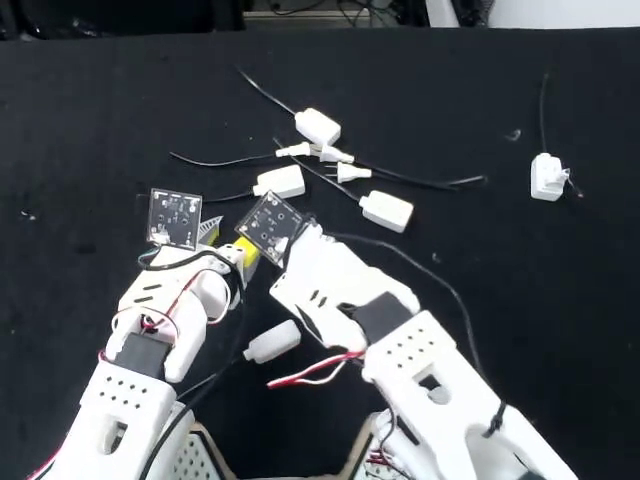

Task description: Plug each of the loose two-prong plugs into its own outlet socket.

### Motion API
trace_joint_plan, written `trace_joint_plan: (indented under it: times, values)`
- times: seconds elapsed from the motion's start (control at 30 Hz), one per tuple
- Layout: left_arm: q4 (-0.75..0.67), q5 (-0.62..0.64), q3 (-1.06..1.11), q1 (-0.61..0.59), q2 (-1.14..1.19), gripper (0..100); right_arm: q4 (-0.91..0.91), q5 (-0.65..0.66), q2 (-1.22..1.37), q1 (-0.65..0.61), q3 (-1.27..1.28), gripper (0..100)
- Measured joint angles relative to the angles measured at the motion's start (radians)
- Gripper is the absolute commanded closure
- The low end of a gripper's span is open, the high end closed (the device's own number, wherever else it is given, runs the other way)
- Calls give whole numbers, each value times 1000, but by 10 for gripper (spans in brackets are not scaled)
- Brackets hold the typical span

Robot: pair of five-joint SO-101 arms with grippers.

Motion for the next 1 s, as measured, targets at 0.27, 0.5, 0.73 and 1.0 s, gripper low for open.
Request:
trace_joint_plan:
  times: [0.27,0.5,0.73,1.0]
  values:
    - [0,2,17,-2,0,805,20,-12,-25,-2,3,988]
    - [0,-5,18,-2,0,805,20,-64,-25,-2,3,988]
    - [0,-5,18,-2,0,805,20,-75,-25,-2,3,988]
    - [0,-8,31,-2,0,805,77,-75,-25,-2,-20,988]
